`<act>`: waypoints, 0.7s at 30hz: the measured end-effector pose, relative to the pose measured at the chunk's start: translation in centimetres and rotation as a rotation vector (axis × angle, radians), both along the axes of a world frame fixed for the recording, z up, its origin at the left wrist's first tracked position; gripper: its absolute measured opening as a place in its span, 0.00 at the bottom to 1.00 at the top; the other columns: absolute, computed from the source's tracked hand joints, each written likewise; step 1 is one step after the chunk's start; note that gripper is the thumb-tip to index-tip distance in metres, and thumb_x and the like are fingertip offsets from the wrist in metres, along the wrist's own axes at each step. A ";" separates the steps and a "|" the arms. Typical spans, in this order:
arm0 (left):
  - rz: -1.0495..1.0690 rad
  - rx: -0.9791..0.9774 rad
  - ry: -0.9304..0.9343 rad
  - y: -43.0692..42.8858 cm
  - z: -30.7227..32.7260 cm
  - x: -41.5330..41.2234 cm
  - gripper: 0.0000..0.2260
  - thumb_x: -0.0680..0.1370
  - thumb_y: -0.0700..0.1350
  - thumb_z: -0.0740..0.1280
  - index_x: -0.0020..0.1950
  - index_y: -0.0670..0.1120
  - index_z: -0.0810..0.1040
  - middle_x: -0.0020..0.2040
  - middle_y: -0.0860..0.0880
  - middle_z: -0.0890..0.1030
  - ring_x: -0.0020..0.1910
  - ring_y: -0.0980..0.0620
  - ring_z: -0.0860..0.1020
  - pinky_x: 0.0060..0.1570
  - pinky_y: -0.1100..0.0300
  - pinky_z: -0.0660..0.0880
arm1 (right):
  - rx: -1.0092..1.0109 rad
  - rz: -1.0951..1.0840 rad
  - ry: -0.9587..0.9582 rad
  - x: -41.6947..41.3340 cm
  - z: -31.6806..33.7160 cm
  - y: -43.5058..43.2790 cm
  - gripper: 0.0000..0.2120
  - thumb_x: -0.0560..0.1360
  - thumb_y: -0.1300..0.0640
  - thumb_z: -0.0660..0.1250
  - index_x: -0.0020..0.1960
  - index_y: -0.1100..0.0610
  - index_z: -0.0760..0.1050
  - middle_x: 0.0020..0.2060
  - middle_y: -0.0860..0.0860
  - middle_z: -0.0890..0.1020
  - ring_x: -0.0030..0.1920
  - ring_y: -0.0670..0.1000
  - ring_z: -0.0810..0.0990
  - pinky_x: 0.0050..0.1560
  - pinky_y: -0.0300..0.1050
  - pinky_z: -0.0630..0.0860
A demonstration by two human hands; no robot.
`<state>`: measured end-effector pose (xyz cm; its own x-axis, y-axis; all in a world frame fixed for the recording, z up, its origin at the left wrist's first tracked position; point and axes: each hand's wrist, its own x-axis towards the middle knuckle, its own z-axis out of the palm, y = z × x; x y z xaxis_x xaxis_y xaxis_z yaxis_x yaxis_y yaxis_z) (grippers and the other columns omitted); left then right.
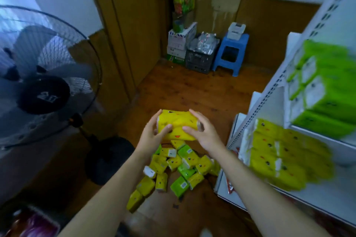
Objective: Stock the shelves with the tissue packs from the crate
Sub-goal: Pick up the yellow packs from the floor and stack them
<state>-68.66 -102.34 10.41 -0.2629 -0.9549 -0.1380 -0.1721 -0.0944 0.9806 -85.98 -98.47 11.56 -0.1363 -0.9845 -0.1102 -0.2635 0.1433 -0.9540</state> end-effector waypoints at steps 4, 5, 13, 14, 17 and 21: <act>-0.168 -0.020 -0.024 3.5 0.5 -2.7 0.28 0.74 0.52 0.69 0.72 0.53 0.64 0.69 0.46 0.72 0.66 0.49 0.73 0.63 0.47 0.72 | 0.036 -0.092 -0.051 -2.8 0.2 5.5 0.26 0.74 0.57 0.68 0.70 0.50 0.66 0.75 0.49 0.54 0.74 0.47 0.53 0.61 0.30 0.59; -0.193 -0.006 -0.044 4.2 0.1 -3.5 0.29 0.73 0.54 0.70 0.71 0.55 0.64 0.68 0.47 0.72 0.66 0.48 0.73 0.64 0.44 0.71 | 0.047 -0.118 -0.049 -3.7 -0.1 6.8 0.25 0.74 0.56 0.68 0.69 0.48 0.66 0.75 0.48 0.55 0.75 0.47 0.53 0.62 0.32 0.59; -0.435 0.012 -0.208 11.1 -3.0 -13.4 0.21 0.77 0.43 0.66 0.69 0.51 0.66 0.63 0.50 0.73 0.60 0.52 0.73 0.48 0.69 0.71 | 0.111 -0.323 0.029 -11.7 -3.9 16.5 0.25 0.70 0.56 0.73 0.62 0.42 0.68 0.73 0.49 0.56 0.74 0.48 0.53 0.66 0.40 0.59; -0.459 0.017 -0.205 11.9 -3.1 -14.8 0.21 0.77 0.44 0.67 0.68 0.54 0.66 0.64 0.49 0.73 0.60 0.51 0.73 0.50 0.64 0.73 | 0.114 -0.337 0.027 -12.9 -4.4 17.6 0.24 0.69 0.54 0.73 0.60 0.40 0.69 0.73 0.51 0.58 0.74 0.50 0.54 0.69 0.43 0.61; -0.552 0.000 -0.213 14.0 -4.5 -19.7 0.21 0.76 0.46 0.68 0.65 0.59 0.65 0.66 0.45 0.74 0.63 0.48 0.74 0.59 0.49 0.74 | 0.120 -0.443 -0.012 -17.1 -6.4 21.1 0.23 0.66 0.52 0.74 0.58 0.38 0.71 0.70 0.52 0.65 0.71 0.52 0.62 0.67 0.55 0.68; -0.608 0.025 -0.159 17.2 -6.8 -27.2 0.26 0.77 0.39 0.66 0.72 0.48 0.62 0.69 0.48 0.69 0.51 0.64 0.78 0.48 0.65 0.77 | 0.067 -0.549 -0.033 -23.1 -9.4 25.4 0.23 0.68 0.58 0.73 0.60 0.44 0.71 0.66 0.50 0.67 0.68 0.47 0.64 0.63 0.41 0.69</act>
<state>-95.82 -85.15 3.65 -0.7321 -0.6372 -0.2410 -0.3462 0.0433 0.9372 -109.12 -73.03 2.12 -0.6229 -0.7607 -0.1827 -0.1032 0.3114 -0.9446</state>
